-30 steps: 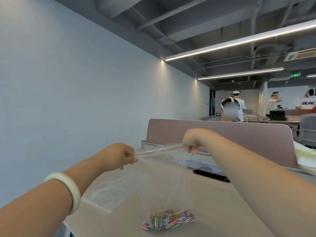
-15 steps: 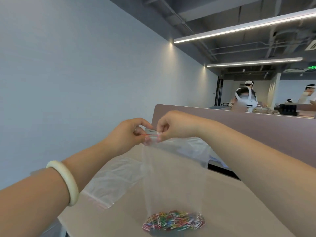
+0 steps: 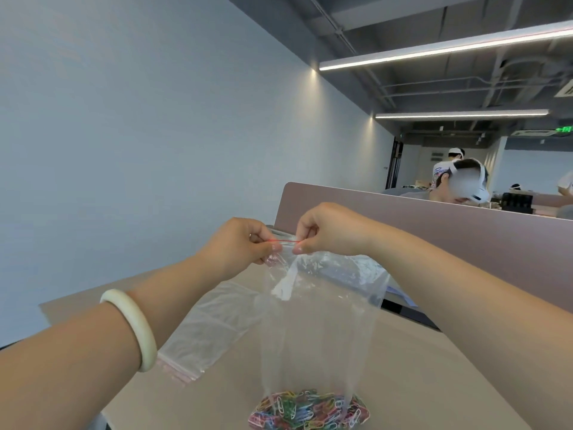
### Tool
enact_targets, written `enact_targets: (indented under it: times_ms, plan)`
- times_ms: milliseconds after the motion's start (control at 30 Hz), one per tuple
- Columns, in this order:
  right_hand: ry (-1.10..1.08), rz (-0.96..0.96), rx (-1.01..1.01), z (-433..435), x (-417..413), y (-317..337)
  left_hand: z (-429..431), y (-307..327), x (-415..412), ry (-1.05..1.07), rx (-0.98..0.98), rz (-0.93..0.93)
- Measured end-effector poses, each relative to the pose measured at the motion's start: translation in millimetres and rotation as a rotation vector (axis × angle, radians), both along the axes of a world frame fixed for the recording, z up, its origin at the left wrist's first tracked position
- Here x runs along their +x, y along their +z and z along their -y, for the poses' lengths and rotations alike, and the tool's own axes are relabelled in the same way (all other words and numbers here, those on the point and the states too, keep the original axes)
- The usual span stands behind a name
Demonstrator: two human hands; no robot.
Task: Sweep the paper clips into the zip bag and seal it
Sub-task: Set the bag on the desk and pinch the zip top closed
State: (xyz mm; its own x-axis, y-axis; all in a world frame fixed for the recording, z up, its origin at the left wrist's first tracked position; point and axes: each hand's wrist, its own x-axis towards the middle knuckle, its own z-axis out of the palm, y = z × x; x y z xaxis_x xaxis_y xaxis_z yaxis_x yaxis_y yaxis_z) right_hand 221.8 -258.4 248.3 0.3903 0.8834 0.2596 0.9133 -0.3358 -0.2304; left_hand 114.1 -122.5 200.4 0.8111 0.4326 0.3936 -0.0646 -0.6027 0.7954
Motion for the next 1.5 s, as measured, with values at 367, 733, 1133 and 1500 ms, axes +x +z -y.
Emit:
enact_targets:
  times_ms: [367,733,1133,1500]
  plan:
    - [0.022,-0.015,0.022,25.2,-19.3,-4.1,23.7,-3.3,-22.1,0.004,0.121,0.070]
    - [-0.001,0.032,0.016,39.3,-19.7,-4.8,30.4,-2.5,-30.7,0.004,0.217,0.052]
    - [0.032,0.033,0.067,43.2,-21.7,-11.2,44.4,-2.4,-26.7,-0.019,0.297,0.030]
    - [-0.020,0.114,0.021,60.4,-14.5,-11.6,43.4,-5.4,-23.8,-0.005,0.291,0.035]
